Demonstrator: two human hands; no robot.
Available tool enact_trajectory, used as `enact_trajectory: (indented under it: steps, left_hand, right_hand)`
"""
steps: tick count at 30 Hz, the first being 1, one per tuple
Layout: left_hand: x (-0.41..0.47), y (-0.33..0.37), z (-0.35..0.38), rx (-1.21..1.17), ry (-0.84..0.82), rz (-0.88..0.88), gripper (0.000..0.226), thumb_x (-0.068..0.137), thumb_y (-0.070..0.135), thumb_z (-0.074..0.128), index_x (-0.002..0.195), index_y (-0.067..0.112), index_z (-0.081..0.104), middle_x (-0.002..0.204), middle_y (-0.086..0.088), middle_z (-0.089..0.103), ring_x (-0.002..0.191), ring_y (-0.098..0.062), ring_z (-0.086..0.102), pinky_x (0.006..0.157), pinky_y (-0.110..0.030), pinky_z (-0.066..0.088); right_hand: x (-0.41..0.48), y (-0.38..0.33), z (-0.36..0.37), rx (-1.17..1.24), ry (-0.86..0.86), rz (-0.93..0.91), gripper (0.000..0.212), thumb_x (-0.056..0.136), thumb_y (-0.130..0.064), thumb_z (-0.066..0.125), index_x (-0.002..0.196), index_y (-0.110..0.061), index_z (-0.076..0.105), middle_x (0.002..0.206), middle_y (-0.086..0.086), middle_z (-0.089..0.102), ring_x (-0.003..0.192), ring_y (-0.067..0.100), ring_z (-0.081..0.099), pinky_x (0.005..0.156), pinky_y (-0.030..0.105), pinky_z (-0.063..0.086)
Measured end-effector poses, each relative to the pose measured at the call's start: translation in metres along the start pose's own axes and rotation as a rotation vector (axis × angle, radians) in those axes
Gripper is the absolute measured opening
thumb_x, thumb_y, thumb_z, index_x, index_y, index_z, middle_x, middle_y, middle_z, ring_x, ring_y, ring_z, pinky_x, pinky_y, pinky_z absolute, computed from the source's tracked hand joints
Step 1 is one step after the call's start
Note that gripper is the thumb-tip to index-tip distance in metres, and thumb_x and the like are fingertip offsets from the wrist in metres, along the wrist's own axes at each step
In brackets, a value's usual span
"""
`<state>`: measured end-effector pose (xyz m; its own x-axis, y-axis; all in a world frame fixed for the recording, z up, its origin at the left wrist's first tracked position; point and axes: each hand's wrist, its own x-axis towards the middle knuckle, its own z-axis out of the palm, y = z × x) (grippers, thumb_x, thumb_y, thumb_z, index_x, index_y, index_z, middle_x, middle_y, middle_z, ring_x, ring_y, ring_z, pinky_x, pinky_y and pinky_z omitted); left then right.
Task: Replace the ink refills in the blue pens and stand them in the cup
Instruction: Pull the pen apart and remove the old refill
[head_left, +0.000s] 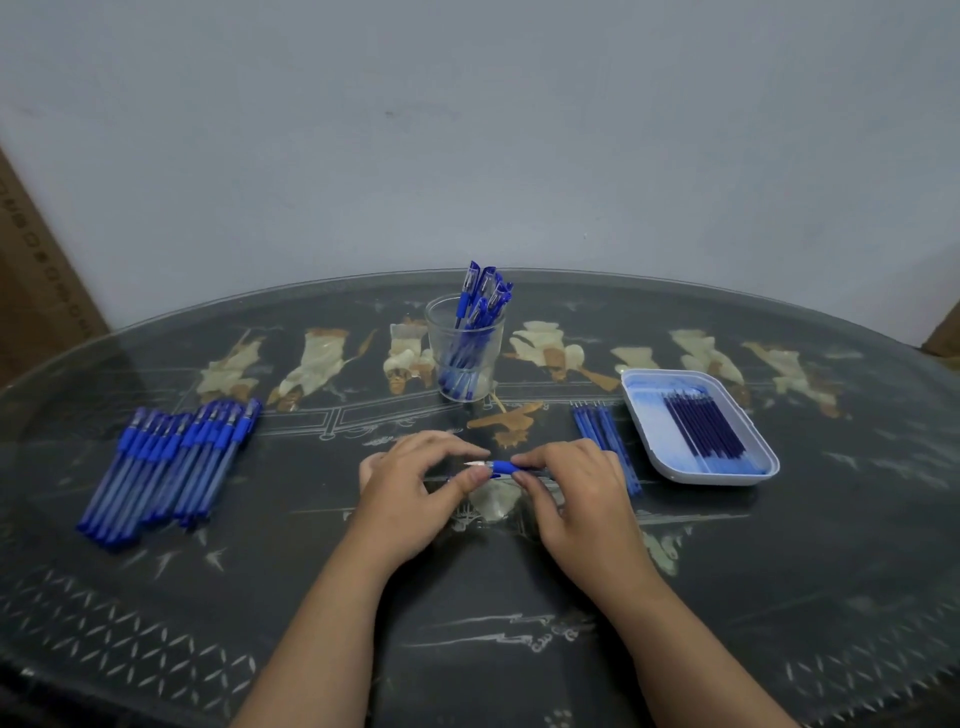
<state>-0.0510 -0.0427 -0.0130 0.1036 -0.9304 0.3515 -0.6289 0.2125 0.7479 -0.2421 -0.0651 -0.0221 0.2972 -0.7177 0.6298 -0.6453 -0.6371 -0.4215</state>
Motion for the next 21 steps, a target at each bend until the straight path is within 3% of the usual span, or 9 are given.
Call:
enact_trajectory:
  steps: [4,11,15,18,21]
  left_hand:
    - [-0.0011,0.0022,-0.0027,0.006,-0.027,-0.001,0.043,0.063,0.077,0.057,0.103,0.063,0.058,0.112,0.033,0.061,0.119,0.006,0.050,0.110,-0.048,0.029]
    - [0.0001,-0.0019,-0.0016,-0.064,0.004,0.008,0.026,0.070,0.067,0.059,0.091,0.053,0.065,0.107,0.031,0.063,0.115,0.002,0.055,0.105,-0.051,0.036]
    - [0.0008,-0.0001,0.0001,-0.056,0.023,-0.012,0.023,0.073,0.071,0.052,0.087,0.058,0.064,0.103,0.036,0.062,0.112,0.005,0.056,0.104,-0.050,0.038]
    - [-0.0001,0.0030,-0.0023,-0.044,0.004,-0.029,0.031,0.069,0.074,0.055,0.097,0.064,0.061,0.107,0.038,0.060,0.113,0.006,0.054,0.108,-0.047,0.035]
    - [-0.0005,0.0030,-0.0032,-0.070,-0.024,-0.020,0.034,0.070,0.065,0.065,0.103,0.058,0.060,0.106,0.033,0.063,0.113,0.005,0.056,0.108,-0.049,0.034]
  right_hand:
    - [-0.0004,0.0003,-0.0002,-0.013,-0.005,0.000,0.014,0.092,-0.034,0.053,0.095,-0.026,0.064,0.092,-0.018,0.062,0.087,0.008,0.054,0.080,0.029,0.037]
    - [-0.0004,-0.0003,-0.0006,-0.023,-0.007,-0.003,0.012,0.092,-0.033,0.054,0.096,-0.027,0.064,0.091,-0.019,0.062,0.086,0.007,0.052,0.078,0.030,0.038]
    - [-0.0006,0.0003,-0.0007,-0.021,-0.007,-0.006,0.014,0.093,-0.034,0.053,0.096,-0.027,0.064,0.091,-0.019,0.062,0.087,0.007,0.053,0.079,0.030,0.039]
    - [-0.0003,0.0013,0.0002,-0.006,0.004,0.003,0.013,0.093,-0.034,0.053,0.097,-0.027,0.064,0.092,-0.020,0.062,0.088,0.007,0.054,0.080,0.030,0.039]
    - [0.0004,0.0017,0.0005,0.006,0.016,0.009,0.014,0.093,-0.034,0.053,0.097,-0.027,0.065,0.092,-0.020,0.062,0.088,0.006,0.054,0.080,0.028,0.037]
